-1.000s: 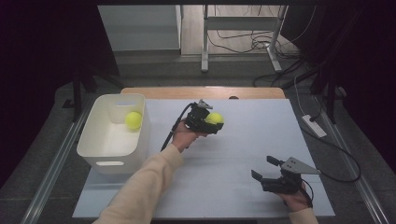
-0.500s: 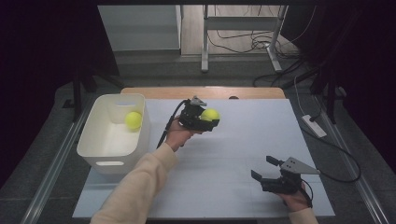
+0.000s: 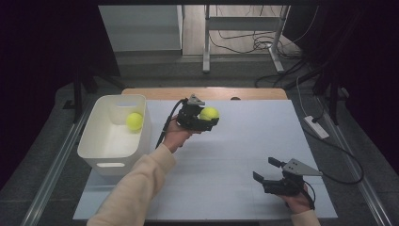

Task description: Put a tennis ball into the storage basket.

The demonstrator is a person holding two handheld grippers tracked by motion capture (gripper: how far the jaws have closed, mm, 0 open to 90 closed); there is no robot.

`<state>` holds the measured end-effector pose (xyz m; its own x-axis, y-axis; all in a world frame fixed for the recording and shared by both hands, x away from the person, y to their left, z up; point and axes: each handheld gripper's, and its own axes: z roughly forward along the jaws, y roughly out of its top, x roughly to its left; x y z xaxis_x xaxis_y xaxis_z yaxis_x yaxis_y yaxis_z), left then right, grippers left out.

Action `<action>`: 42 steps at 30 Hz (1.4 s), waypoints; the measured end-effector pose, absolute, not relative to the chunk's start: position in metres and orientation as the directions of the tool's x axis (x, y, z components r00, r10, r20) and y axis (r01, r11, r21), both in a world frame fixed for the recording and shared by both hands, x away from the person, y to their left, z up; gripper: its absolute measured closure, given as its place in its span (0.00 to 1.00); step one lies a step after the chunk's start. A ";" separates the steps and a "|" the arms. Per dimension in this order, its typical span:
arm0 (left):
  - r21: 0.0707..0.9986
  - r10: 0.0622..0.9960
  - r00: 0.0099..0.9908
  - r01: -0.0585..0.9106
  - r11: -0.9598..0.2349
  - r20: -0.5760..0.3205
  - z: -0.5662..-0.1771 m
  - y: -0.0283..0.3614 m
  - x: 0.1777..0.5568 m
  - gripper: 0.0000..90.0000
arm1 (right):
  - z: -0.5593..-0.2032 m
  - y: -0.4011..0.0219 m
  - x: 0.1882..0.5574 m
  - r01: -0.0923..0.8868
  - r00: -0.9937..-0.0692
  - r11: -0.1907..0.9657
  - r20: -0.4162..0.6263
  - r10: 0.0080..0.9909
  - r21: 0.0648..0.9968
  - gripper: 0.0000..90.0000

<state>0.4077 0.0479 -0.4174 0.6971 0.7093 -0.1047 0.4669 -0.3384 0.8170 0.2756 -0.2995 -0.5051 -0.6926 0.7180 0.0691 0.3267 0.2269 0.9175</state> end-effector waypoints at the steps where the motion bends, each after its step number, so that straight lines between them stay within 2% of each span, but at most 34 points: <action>1: 0.817 0.710 0.697 0.466 -0.339 -0.103 -0.417 0.048 0.407 0.30 | -0.505 -0.299 0.276 0.326 -0.693 0.228 0.068 0.718 0.918 0.14; 42: 0.868 0.720 0.689 0.407 -0.286 -0.085 -0.380 0.082 0.382 0.30 | -0.504 -0.299 0.275 0.318 -0.689 0.228 0.059 0.722 0.920 0.14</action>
<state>0.3825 0.0825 -0.3802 0.6888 0.7199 -0.0855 0.4068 -0.2862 0.8675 0.2753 -0.2986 -0.5039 -0.6891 0.7222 0.0594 0.3184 0.2281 0.9201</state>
